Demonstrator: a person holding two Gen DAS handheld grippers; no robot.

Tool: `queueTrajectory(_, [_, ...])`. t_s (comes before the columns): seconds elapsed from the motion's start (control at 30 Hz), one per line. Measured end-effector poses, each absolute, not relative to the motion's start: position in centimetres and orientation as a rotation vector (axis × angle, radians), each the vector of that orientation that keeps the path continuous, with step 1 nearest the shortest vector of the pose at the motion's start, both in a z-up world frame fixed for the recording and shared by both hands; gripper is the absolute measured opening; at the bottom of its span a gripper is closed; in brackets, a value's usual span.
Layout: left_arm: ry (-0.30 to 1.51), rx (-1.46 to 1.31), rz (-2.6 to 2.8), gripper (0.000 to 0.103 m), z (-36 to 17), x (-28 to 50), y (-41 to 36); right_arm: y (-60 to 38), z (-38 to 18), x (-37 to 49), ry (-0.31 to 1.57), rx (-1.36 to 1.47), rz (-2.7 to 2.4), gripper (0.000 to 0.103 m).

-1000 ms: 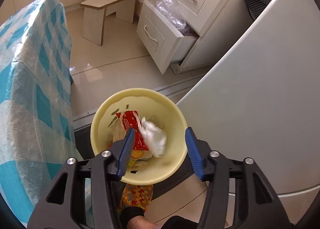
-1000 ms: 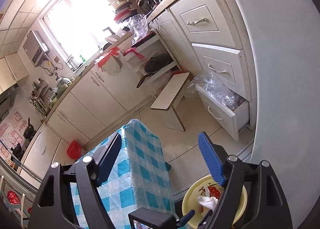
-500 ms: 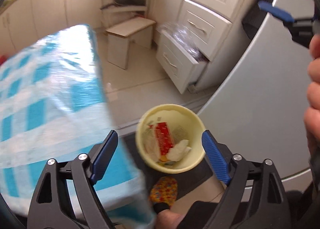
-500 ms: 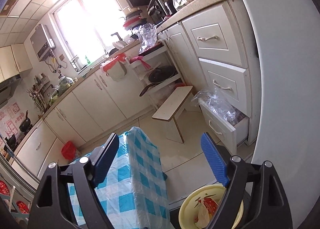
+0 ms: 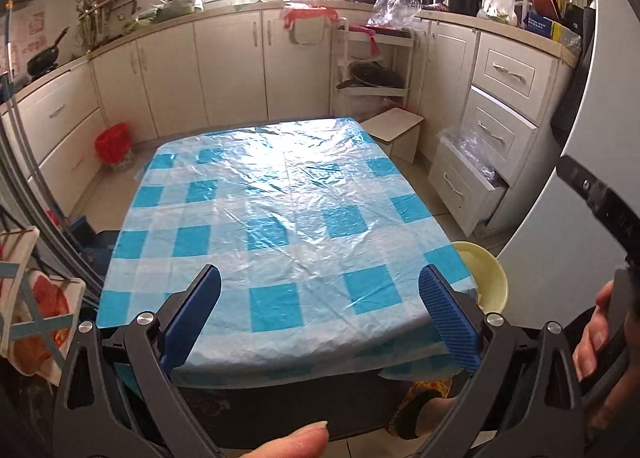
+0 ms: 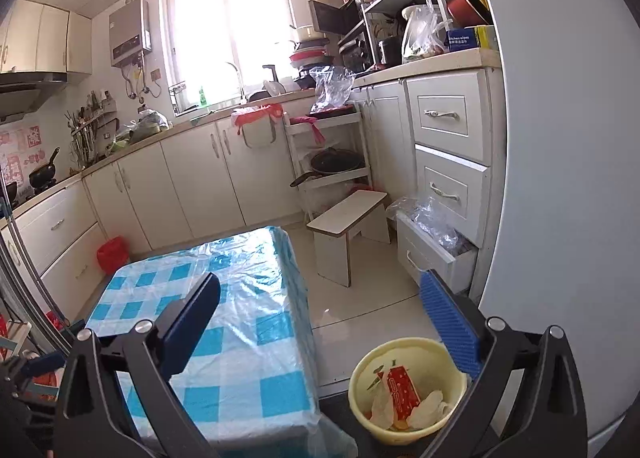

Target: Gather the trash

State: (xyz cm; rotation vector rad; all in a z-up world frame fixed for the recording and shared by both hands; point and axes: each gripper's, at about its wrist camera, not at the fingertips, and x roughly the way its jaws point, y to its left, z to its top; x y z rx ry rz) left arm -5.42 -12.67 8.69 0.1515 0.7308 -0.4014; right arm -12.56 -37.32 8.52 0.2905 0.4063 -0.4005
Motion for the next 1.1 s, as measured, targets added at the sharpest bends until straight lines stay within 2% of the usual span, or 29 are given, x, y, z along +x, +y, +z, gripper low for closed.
queueTrajectory(0.3, [0.623, 0.078, -0.377, 0.095, 12.5, -9.7, -6.5, -30.0, 12.2, -15.8, 0.385, 0.226, -0.336, 0.096])
queueTrajectory(0.47, [0.63, 0.018, -0.361, 0.095, 12.9, -10.1, -4.0, -28.5, 13.7, -16.9, 0.365, 0.212, -0.32, 0.096])
queueTrajectory(0.8, [0.543, 0.012, -0.33, 0.095, 13.5, -11.3, -2.3, -27.1, 13.7, -17.4, 0.35, 0.217, -0.299, 0.096])
queueTrajectory(1.1, [0.722, -0.001, -0.334, 0.095, 11.2, -8.8, -2.4, -27.0, 13.0, -17.5, 0.352, 0.221, -0.309, 0.096])
